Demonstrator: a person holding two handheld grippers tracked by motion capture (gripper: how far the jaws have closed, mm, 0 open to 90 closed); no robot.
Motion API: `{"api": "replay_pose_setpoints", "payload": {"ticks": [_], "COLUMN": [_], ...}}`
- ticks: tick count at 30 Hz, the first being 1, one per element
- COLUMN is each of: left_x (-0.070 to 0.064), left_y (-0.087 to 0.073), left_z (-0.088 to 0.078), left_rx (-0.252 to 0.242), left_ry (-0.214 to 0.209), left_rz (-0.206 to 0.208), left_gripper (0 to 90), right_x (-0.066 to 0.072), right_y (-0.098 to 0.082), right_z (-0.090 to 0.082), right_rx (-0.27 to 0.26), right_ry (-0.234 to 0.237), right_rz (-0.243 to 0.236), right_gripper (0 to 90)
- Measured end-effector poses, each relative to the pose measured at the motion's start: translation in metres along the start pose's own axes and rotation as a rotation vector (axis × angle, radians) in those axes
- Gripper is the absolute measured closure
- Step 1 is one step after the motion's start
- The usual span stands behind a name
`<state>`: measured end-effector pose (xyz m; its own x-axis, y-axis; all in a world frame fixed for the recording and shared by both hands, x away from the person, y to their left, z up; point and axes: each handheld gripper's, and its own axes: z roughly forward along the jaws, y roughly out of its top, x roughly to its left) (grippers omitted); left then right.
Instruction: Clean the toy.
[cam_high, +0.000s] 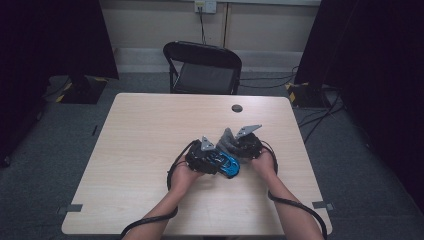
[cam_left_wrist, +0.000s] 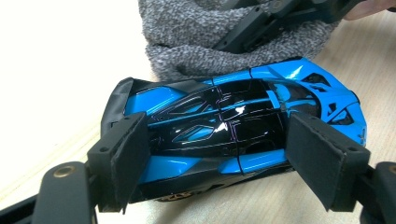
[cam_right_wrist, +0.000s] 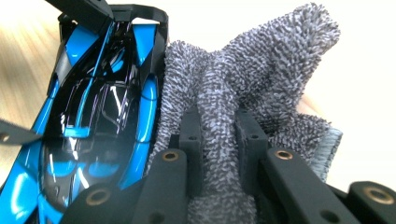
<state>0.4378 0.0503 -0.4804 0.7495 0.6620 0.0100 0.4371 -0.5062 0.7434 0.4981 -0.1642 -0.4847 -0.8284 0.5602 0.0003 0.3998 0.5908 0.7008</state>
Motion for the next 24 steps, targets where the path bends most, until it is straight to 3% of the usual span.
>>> {"api": "replay_pose_setpoints", "payload": {"ticks": [24], "left_x": [-0.001], "left_y": [0.002], "left_z": [0.0], "left_rx": [0.013], "left_ry": [-0.002], "left_rz": [0.004], "left_gripper": [22.0], "right_x": [-0.001], "right_y": [-0.038], "right_z": [-0.034], "right_rx": [-0.033], "right_ry": [0.006], "right_rz": [0.011], "right_gripper": [76.3]}}
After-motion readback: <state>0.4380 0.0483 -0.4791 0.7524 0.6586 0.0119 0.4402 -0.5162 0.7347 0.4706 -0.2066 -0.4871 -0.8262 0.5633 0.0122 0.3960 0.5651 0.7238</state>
